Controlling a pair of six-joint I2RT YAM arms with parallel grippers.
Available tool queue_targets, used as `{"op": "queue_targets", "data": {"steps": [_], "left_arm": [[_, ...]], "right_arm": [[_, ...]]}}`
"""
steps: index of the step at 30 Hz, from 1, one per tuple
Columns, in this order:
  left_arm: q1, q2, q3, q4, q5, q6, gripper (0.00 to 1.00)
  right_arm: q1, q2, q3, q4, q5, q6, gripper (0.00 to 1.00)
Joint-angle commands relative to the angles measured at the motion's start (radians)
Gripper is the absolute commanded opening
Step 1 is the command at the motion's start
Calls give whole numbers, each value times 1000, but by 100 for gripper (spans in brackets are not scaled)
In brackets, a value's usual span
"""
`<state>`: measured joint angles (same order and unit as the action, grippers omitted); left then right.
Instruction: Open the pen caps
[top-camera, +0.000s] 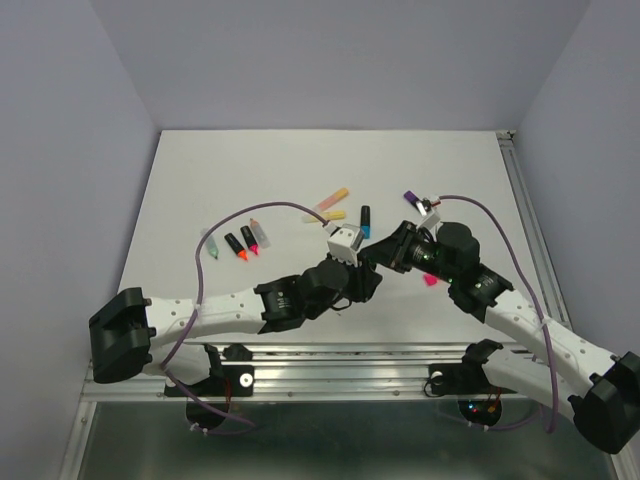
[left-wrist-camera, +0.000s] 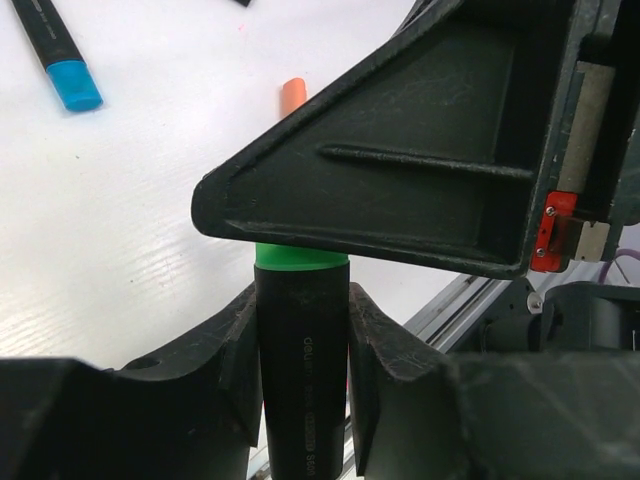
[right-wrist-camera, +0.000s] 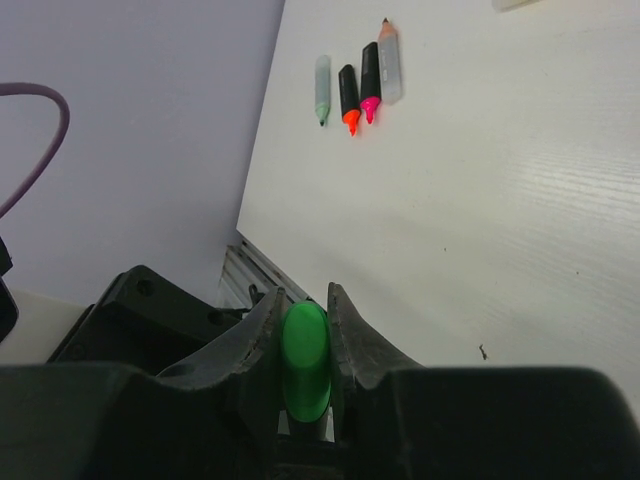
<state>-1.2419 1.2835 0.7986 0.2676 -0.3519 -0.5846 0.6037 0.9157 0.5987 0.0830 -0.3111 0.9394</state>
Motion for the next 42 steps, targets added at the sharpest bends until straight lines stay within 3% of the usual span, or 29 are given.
{"op": "queue_targets", "data": {"steps": [1, 6, 9, 15, 21, 30, 31, 34, 35, 37, 42], "left_arm": [[4, -12, -12, 31, -5, 12, 0], [4, -29, -56, 42, 8, -30, 0], [-7, -55, -131, 80, 62, -73, 0], [-88, -108, -245, 156, 31, -127, 0], [-143, -108, -269, 163, -18, -149, 0], [-139, -98, -226, 133, -87, -152, 0], [-130, -107, -210, 118, -73, -140, 2], [-65, -121, -177, 76, -19, -106, 38], [-45, -130, -176, 79, 8, -98, 56], [22, -159, -191, 125, 115, -66, 69], [122, -222, -219, 235, 336, -8, 82]], "right_arm": [[5, -8, 33, 31, 93, -50, 1], [1, 38, 69, 0, 430, -85, 1], [-51, 64, 69, 55, 475, -82, 1], [-200, 167, 114, 146, 459, -73, 1], [-254, 236, 170, 176, 448, -112, 1], [-271, 195, 110, 258, 144, -142, 1], [-271, 183, 105, 253, 124, -146, 1], [-271, 140, 82, 258, -21, -162, 1], [-271, 129, 69, 285, -67, -162, 1], [-271, 97, 43, 297, -161, -142, 1], [-272, 71, 3, 391, -327, -94, 1]]}}
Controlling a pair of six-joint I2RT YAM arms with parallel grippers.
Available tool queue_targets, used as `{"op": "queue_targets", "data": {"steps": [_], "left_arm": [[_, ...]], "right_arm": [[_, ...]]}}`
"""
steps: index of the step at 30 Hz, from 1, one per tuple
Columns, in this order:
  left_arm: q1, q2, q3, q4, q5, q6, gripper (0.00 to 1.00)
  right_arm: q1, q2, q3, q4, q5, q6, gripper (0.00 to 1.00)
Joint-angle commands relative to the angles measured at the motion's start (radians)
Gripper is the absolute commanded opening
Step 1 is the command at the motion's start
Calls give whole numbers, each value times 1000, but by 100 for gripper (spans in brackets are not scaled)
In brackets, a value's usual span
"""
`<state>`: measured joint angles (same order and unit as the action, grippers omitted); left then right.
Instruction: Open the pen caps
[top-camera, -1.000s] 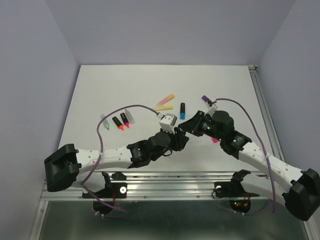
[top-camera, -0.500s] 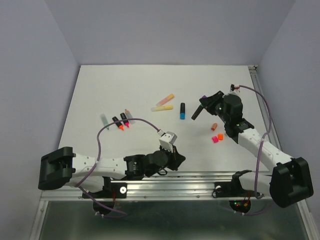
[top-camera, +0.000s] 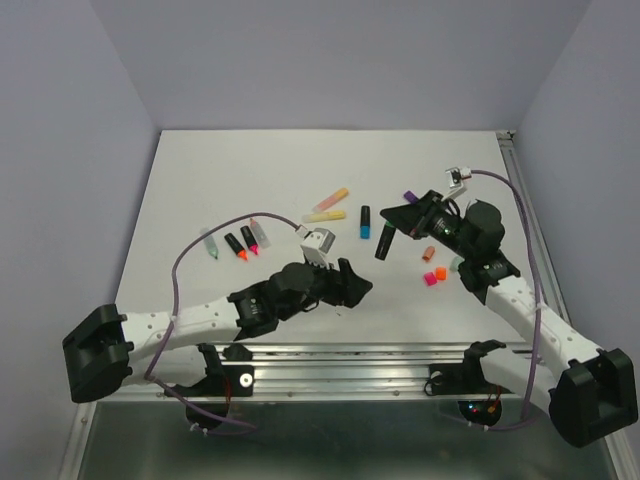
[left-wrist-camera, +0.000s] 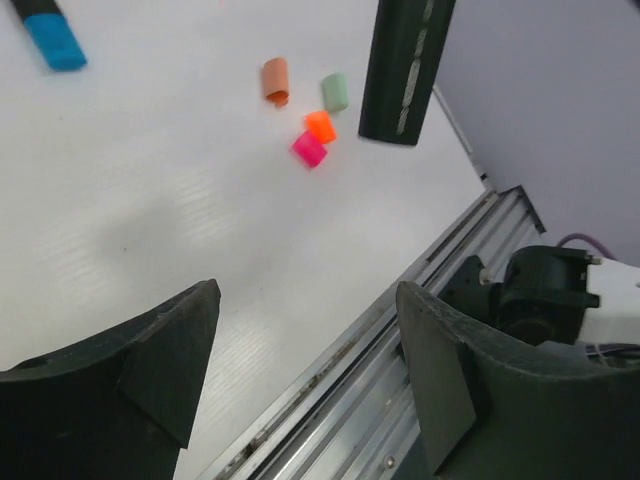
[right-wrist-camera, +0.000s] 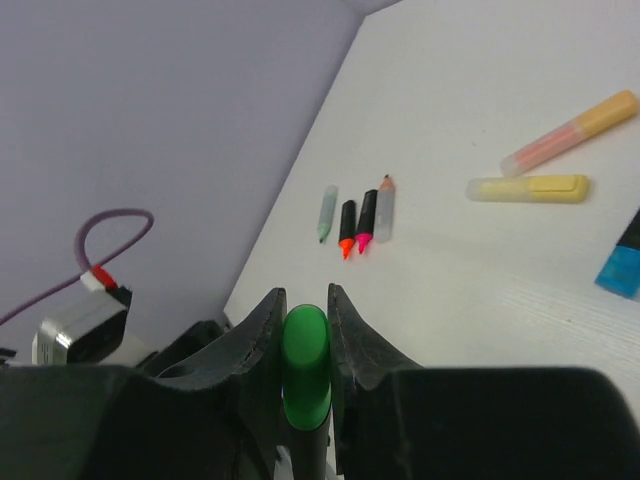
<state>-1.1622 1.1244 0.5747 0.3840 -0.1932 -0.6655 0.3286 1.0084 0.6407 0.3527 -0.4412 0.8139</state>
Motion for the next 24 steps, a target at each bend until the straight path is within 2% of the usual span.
{"op": "queue_targets", "data": {"steps": [1, 3, 8, 19, 22, 24], "left_arm": [[48, -78, 10, 140, 228, 76, 85], [65, -83, 16, 171, 283, 89, 91], [99, -38, 65, 213, 347, 98, 91], [111, 109, 183, 274, 420, 104, 91], [114, 132, 212, 274, 462, 106, 84], [114, 140, 217, 276, 466, 104, 69]], "right_arm": [[4, -24, -50, 143, -212, 69, 1], [4, -10, -82, 240, -276, 112, 1], [7, 16, -131, 460, -347, 300, 1], [67, 7, -150, 431, -327, 291, 1], [75, 2, -167, 425, -307, 277, 1], [75, -2, -170, 427, -301, 274, 1]]}}
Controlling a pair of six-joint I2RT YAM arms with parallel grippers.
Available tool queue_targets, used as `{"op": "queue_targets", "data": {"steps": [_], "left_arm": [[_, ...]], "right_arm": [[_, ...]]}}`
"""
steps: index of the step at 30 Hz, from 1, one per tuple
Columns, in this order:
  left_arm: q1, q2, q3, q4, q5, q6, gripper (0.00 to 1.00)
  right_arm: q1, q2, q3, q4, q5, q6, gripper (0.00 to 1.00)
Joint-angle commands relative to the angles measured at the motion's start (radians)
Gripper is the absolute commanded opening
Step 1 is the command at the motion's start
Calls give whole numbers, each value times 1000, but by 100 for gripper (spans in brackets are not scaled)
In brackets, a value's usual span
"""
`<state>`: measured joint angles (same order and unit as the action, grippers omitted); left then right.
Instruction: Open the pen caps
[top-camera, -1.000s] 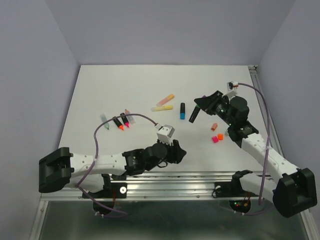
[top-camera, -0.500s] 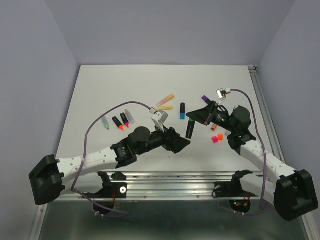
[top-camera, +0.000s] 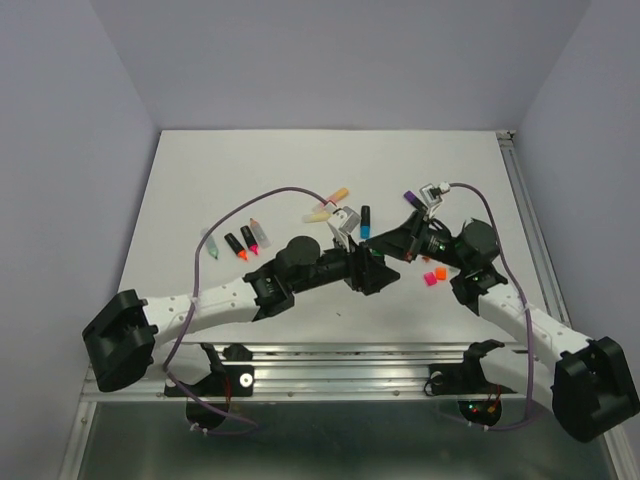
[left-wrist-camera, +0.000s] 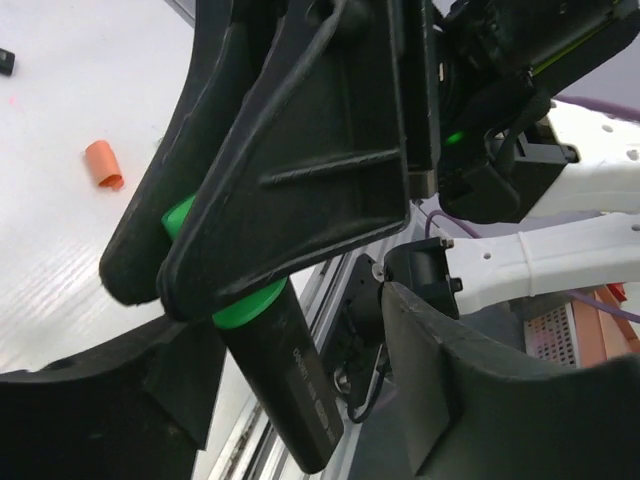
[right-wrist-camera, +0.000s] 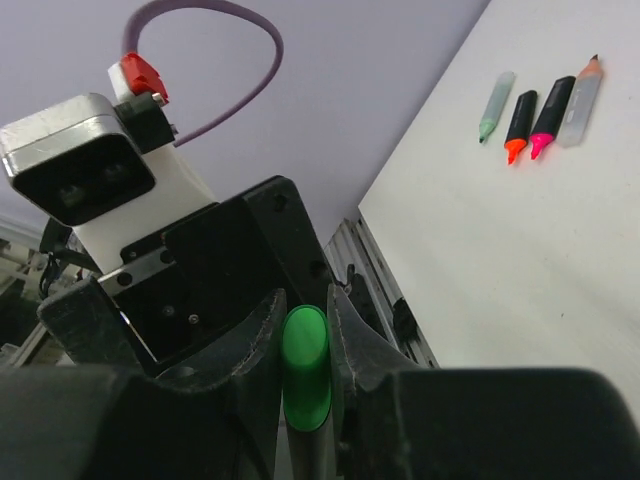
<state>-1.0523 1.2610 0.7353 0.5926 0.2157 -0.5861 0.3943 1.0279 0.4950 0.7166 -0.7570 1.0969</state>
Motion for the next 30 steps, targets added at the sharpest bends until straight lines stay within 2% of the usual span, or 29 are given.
{"op": "queue_targets", "data": {"steps": [1, 2, 6, 8, 13, 15, 16, 21, 27, 30], "left_arm": [[5, 9, 61, 65, 60, 22, 63], [5, 9, 59, 65, 66, 20, 52], [5, 9, 56, 69, 97, 11, 32], [5, 5, 47, 73, 102, 2, 28], [6, -20, 29, 81, 113, -12, 28], [6, -35, 15, 93, 120, -18, 6], [5, -40, 9, 95, 116, -26, 0], [5, -115, -99, 216, 97, -70, 0], [6, -167, -143, 208, 62, -78, 0], [5, -173, -157, 213, 88, -69, 0]], "right_arm": [[8, -20, -23, 60, 19, -12, 1], [9, -20, -24, 60, 24, -17, 1], [9, -17, -19, 76, 31, -31, 1], [9, -17, -21, 90, 41, -25, 1], [9, -22, -22, 116, 77, -28, 1], [8, -31, -27, 127, 91, -32, 1], [9, -35, -30, 130, 116, -31, 1], [8, -86, -36, 108, 224, -89, 1], [8, -86, 30, -48, 554, -252, 1], [6, -20, 95, -49, 573, -279, 1]]}}
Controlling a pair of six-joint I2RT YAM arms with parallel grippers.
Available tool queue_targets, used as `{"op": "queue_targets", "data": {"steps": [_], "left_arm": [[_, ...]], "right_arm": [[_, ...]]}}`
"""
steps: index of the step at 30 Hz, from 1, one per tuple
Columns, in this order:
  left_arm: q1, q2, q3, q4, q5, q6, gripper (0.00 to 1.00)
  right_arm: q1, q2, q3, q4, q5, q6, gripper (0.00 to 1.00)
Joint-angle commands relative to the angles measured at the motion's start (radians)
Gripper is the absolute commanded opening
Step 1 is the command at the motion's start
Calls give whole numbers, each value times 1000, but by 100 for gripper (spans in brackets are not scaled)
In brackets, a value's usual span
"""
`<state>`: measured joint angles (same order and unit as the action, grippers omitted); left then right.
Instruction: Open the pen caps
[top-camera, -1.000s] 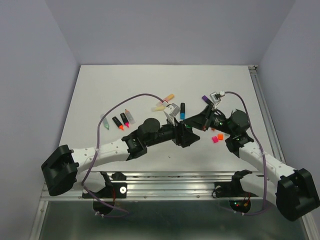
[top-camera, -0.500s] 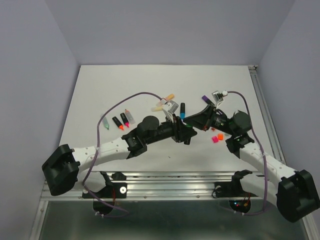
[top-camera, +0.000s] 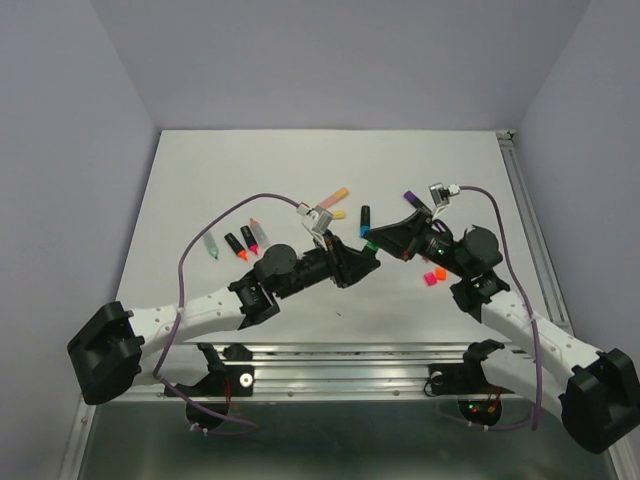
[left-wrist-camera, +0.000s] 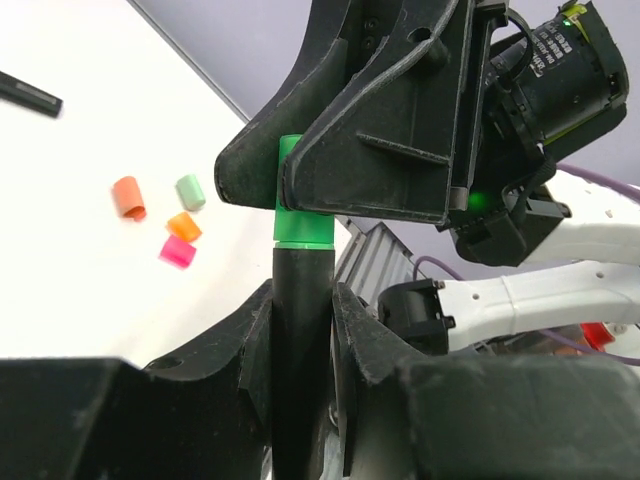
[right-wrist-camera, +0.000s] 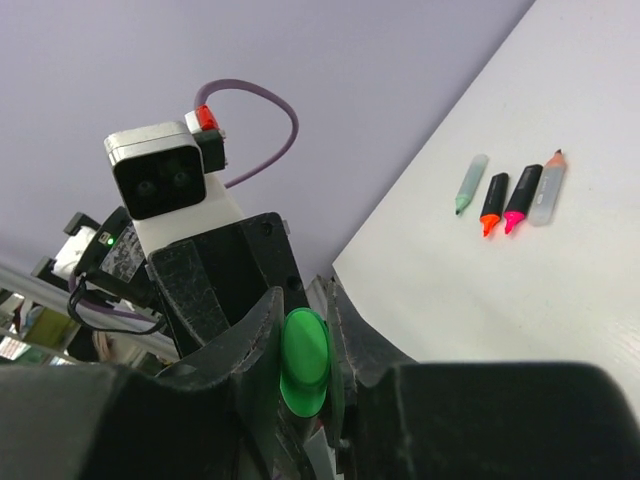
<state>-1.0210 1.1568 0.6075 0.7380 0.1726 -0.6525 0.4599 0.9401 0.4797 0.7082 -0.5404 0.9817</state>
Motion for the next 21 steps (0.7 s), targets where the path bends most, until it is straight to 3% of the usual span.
{"op": "queue_targets", "data": {"steps": [1, 4, 7, 10, 14, 16, 17, 21], "left_arm": [[-27, -72, -34, 70, 137, 1, 0], [-28, -86, -52, 77, 148, 8, 0], [-30, -106, -78, 78, 102, 5, 0], [-28, -117, -81, 75, 54, 1, 0], [-25, -73, 29, -44, 77, 4, 0], [-24, -51, 63, -77, 82, 4, 14], [-24, -33, 84, -92, 87, 4, 28], [-24, -8, 106, -98, 102, -4, 44]], "right_arm": [[-58, 77, 125, -39, 347, -164, 1], [-58, 107, 166, -13, 294, -221, 1], [-58, 147, 191, 0, 55, -232, 1], [-56, 146, 143, 45, -33, -164, 1], [-53, 121, 122, -25, -41, -161, 1], [-52, 121, 116, -36, -81, -164, 1], [-47, 120, 109, -20, -85, -153, 1], [-47, 100, 106, -44, -87, -159, 1]]}}
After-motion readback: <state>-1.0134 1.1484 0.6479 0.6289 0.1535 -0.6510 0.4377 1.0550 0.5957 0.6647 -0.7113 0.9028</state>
